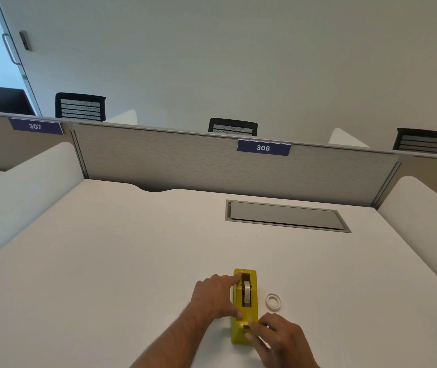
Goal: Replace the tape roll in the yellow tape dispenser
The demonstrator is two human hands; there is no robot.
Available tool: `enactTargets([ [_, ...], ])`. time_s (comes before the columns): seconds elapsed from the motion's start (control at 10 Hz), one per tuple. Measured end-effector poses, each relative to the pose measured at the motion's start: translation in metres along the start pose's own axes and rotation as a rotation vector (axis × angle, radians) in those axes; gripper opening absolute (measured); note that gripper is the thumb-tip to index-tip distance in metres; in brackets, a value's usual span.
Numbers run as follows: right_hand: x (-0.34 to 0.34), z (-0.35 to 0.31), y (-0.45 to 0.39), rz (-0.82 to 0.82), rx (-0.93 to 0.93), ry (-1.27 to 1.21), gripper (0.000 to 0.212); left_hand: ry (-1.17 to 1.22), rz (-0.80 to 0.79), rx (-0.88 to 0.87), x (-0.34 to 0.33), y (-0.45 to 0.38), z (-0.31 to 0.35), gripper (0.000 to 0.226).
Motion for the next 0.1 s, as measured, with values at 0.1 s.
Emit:
enactTargets([
  [0.1,0.0336,0.0019,-0.0276,0.175,-0.076,-0.166,0.025,0.027,0.010,-0.030,0.0068,-0.0025,0.0021,0.096],
])
Point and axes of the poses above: each hand's wrist, its own y-axis away from the middle knuckle, its own x-axis out of the back of the hand, z = x × y, the point moved 6 cm from there along -y, towards the middle knuckle, and after that the axes turned 9 degrees about z, right-handed, at the moved point
